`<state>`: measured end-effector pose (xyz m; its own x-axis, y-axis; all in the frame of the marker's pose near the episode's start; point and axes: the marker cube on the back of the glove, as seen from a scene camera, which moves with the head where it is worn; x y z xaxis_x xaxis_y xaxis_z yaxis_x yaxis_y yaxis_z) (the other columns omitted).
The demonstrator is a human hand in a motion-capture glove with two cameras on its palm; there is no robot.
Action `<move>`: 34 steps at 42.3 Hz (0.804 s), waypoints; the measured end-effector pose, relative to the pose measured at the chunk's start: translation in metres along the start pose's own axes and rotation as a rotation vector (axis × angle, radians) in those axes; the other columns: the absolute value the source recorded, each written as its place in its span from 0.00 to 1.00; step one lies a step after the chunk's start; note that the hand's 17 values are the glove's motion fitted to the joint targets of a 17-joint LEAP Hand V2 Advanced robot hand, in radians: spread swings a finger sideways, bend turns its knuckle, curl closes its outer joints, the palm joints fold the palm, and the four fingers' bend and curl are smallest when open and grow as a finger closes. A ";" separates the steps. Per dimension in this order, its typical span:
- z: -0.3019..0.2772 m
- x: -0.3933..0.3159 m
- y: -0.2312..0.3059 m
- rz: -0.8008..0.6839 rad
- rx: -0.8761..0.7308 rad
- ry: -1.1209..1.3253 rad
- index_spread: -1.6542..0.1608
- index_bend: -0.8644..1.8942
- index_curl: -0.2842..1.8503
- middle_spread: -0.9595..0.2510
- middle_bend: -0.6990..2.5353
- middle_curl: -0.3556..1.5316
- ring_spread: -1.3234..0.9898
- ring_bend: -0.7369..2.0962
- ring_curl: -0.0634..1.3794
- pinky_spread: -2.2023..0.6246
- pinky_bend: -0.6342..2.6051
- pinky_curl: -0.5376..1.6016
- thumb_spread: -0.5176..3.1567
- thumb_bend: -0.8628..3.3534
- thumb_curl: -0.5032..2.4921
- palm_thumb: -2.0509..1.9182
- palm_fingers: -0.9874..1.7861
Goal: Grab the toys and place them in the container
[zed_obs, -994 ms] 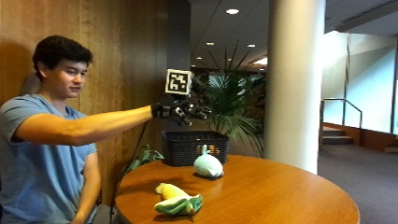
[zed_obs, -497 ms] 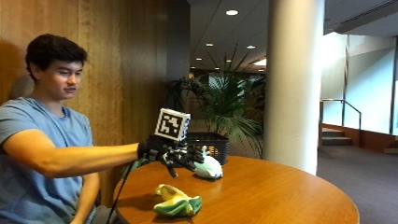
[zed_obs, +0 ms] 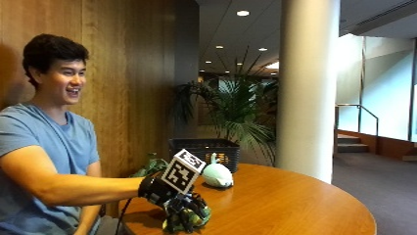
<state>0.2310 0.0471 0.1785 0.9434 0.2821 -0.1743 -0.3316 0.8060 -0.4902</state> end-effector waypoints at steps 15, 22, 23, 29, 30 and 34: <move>0.006 -0.046 0.016 -0.146 0.172 -0.084 0.76 0.34 0.19 0.91 0.26 0.28 0.58 0.56 0.37 0.70 0.67 0.41 0.49 0.25 0.29 0.61 0.44; 0.005 -0.056 0.019 -0.147 0.296 -0.073 0.75 0.38 0.20 0.88 0.27 0.28 0.49 0.61 0.39 0.66 0.68 0.42 0.52 0.28 0.32 0.66 0.52; 0.004 -0.055 0.019 -0.133 0.309 -0.067 0.75 0.41 0.22 0.85 0.29 0.29 0.48 0.60 0.40 0.65 0.65 0.41 0.51 0.28 0.32 0.68 0.56; -0.003 -0.042 0.009 -0.044 0.344 -0.034 0.74 0.45 0.24 0.78 0.32 0.32 0.43 0.59 0.40 0.64 0.60 0.40 0.47 0.28 0.35 0.69 0.62; -0.003 -0.042 0.008 -0.040 0.341 -0.035 0.75 0.46 0.25 0.77 0.32 0.32 0.43 0.59 0.40 0.64 0.59 0.39 0.46 0.28 0.35 0.70 0.63; -0.008 -0.045 0.008 -0.036 0.326 -0.039 0.74 0.47 0.26 0.73 0.32 0.33 0.41 0.58 0.40 0.64 0.57 0.39 0.44 0.28 0.37 0.70 0.65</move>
<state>0.1858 0.0361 0.1753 0.9561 0.2649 -0.1257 -0.2856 0.9383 -0.1950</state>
